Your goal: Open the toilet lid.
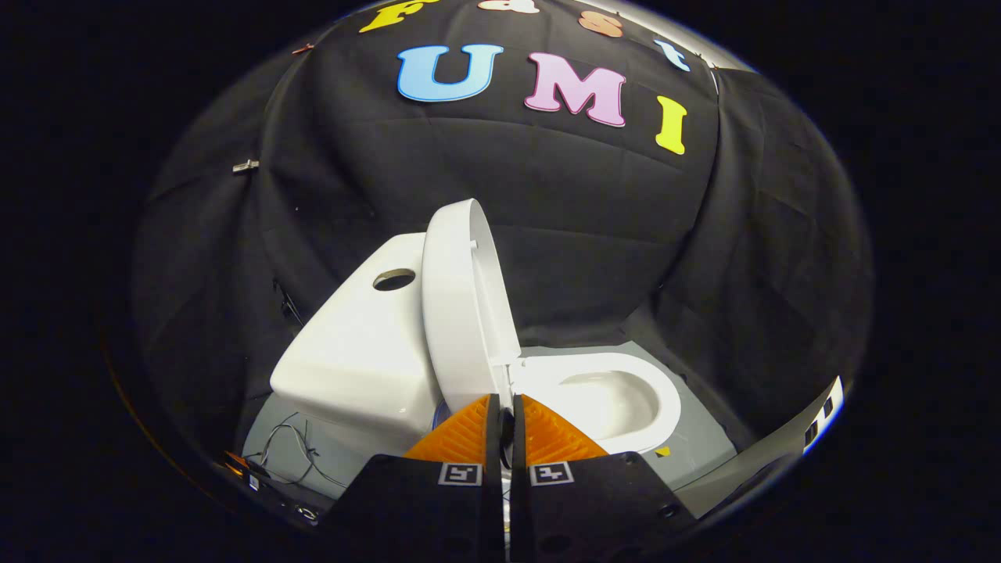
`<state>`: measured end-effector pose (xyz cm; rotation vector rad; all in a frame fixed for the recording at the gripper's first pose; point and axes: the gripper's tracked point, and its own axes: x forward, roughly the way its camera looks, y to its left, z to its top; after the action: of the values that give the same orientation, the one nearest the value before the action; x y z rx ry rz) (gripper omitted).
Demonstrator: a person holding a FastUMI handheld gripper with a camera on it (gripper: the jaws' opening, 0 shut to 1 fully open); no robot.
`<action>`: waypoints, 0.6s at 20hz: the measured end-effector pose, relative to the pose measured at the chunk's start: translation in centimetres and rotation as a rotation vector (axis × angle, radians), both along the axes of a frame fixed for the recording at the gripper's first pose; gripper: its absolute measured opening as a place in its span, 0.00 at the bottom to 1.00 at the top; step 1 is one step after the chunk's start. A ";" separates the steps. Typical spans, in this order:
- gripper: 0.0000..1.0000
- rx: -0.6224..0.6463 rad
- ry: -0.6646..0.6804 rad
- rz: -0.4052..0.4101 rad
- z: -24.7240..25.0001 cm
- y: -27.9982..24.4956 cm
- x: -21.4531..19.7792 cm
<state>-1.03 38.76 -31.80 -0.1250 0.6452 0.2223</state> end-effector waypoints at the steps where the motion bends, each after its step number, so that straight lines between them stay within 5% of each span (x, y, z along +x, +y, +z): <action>1: 0.08 -0.016 -0.010 0.004 0.0 0.1 0.0; 6: 0.08 -0.011 -0.017 0.002 0.0 0.0 0.2; 12: 0.20 -0.020 -0.044 0.011 0.1 -0.7 0.5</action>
<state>-0.56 38.05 -31.71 -0.1520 0.6036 0.2232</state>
